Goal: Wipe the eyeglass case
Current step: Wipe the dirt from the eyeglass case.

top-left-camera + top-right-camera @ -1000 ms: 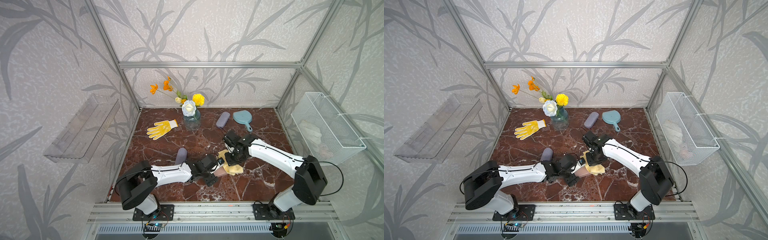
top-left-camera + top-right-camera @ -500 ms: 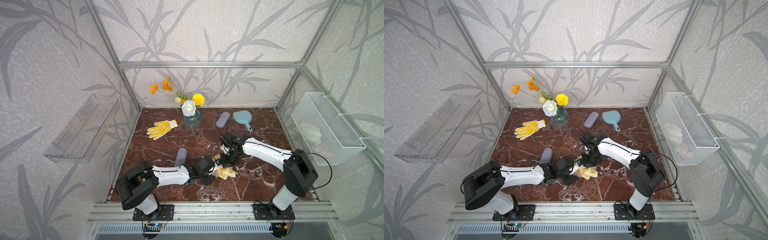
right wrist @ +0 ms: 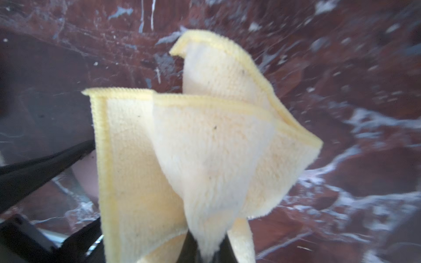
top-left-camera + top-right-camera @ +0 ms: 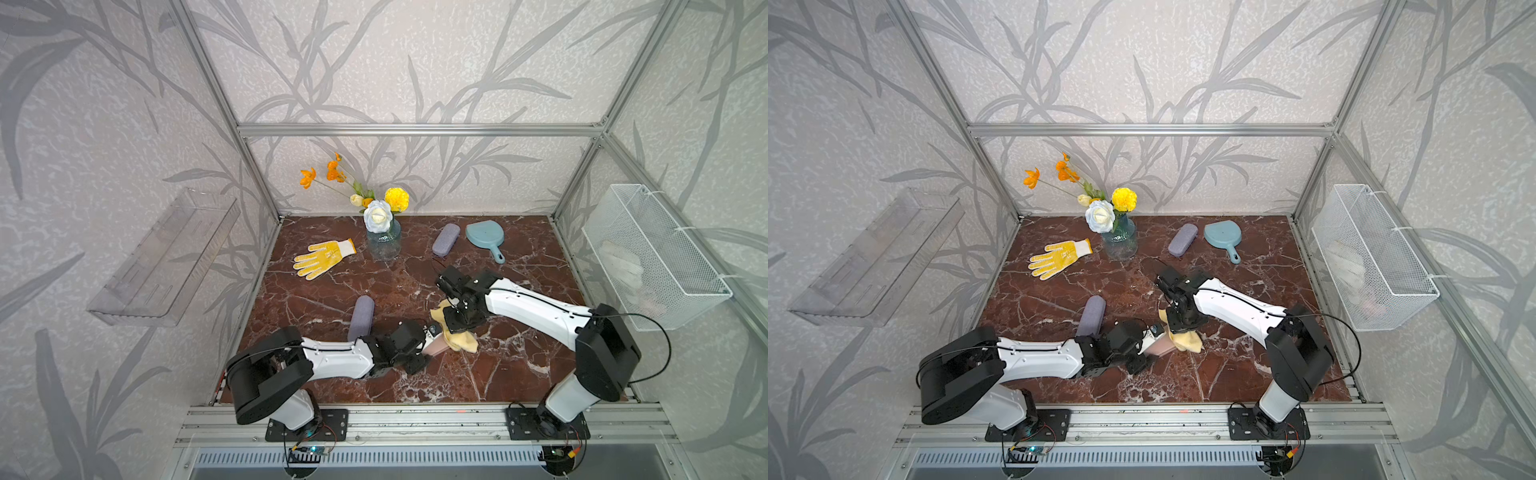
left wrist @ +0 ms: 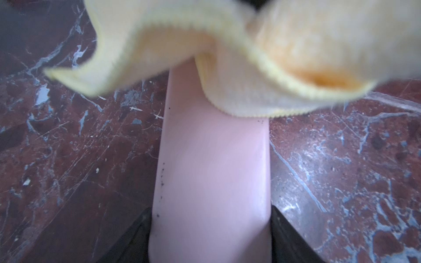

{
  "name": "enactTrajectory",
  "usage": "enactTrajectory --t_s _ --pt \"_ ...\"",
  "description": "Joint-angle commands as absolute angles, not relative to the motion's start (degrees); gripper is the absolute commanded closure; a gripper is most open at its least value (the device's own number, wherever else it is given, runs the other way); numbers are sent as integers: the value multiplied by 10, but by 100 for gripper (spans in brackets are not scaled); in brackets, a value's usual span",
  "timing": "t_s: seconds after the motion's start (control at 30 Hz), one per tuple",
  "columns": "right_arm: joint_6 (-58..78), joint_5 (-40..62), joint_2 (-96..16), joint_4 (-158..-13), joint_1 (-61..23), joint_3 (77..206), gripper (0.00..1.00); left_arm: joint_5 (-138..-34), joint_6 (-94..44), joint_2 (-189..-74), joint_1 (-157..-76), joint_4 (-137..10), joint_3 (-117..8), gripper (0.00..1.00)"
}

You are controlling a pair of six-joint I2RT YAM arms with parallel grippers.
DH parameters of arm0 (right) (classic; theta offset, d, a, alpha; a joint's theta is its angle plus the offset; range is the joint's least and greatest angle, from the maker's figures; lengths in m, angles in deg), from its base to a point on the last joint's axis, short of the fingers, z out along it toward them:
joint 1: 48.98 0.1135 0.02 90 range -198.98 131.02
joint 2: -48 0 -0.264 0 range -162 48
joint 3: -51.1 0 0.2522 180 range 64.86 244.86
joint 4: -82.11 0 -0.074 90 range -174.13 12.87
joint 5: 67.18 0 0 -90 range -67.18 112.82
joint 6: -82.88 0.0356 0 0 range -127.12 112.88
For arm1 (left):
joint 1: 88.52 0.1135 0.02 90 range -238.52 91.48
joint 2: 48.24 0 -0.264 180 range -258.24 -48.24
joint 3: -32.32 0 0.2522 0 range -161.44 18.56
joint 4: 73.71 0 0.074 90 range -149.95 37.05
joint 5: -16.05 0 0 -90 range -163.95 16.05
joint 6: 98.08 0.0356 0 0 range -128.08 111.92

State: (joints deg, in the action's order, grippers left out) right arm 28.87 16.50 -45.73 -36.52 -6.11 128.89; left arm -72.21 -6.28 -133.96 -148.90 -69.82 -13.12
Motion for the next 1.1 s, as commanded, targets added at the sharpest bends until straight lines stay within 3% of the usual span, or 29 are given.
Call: enactTrajectory --t_s 0.0,0.13,0.27,0.37,0.43,0.5,0.6,0.73,0.83,0.97,1.07 --pt "359 33 -494 -466 -64 1247 100 -692 -86 -1325 -1505 -708 -107 76" --pt "299 54 -557 -446 -123 1226 100 -678 -86 -1329 -1517 -710 -106 78" --pt "182 291 -582 -331 -182 1270 100 -672 -90 -1323 -1522 -721 -98 79" --pt "155 464 -567 -266 -167 1325 100 -671 -92 -1322 -1523 -719 -97 80" --pt "149 506 -537 -237 -139 1360 100 -669 -94 -1320 -1524 -714 -100 80" --pt "153 477 -503 -224 -108 1391 100 -661 -97 -1319 -1525 -709 -101 81" --pt "200 317 -463 -236 -80 1403 100 -649 -101 -1320 -1533 -705 -103 83" --pt "302 88 -461 -361 -52 1331 100 -618 -107 -1317 -1545 -708 -101 85" --pt "367 7 -480 -457 -49 1268 100 -592 -113 -1312 -1557 -715 -96 85" --pt "317 21 -524 -444 -93 1229 100 -565 -118 -1304 -1570 -723 -87 85" --pt "215 201 -544 -343 -145 1251 100 -550 -118 -1304 -1579 -728 -84 85"
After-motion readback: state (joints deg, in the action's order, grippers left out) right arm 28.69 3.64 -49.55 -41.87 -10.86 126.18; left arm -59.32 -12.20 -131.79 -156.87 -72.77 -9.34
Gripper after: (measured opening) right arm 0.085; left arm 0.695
